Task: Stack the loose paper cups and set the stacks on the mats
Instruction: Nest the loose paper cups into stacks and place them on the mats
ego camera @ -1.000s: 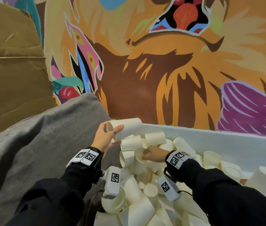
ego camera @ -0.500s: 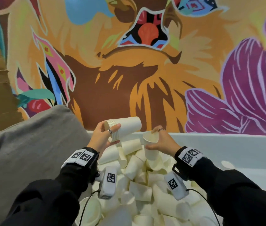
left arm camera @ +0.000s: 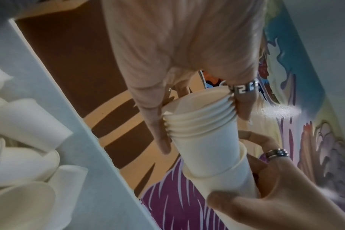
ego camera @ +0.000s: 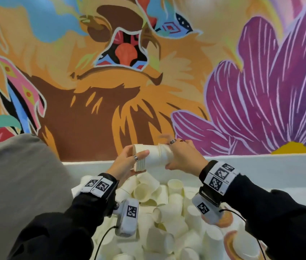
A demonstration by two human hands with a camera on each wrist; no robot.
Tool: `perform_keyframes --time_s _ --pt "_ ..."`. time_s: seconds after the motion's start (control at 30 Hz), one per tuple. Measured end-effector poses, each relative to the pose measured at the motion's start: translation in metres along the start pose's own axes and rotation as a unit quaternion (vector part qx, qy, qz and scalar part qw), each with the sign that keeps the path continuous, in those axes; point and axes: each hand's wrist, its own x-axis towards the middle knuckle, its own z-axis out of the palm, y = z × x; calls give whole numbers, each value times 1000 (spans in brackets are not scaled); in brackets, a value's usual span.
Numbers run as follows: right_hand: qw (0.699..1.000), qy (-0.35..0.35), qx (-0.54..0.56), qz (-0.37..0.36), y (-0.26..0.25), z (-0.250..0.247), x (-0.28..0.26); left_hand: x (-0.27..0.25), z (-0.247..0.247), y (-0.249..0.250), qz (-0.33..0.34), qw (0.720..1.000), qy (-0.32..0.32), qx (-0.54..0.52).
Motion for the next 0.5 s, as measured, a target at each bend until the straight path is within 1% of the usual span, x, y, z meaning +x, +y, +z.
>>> perform_keyframes --time_s 0.17,0.2,0.27,0.3,0.37,0.43,0.5 --pt "998 -18 -27 -59 23 -27 -24 -10 51 -8 -17 997 -75 -2" --pt "997 -25 -31 -62 27 -32 -27 -11 60 -9 -16 996 -85 -3" --pt "998 -35 -11 -43 40 -44 -37 -12 77 -10 -17 996 -93 -7" --pt "999 -37 19 -28 49 -49 -42 -12 84 -11 -18 995 -93 -14" --pt "992 -31 120 14 69 -58 -53 -13 96 -12 -21 995 -94 -36" --pt "969 -40 232 70 91 -65 -66 -13 110 -14 -22 994 -94 -53" --pt "938 -70 317 124 109 -66 -79 -13 123 -16 -19 993 -99 -56"
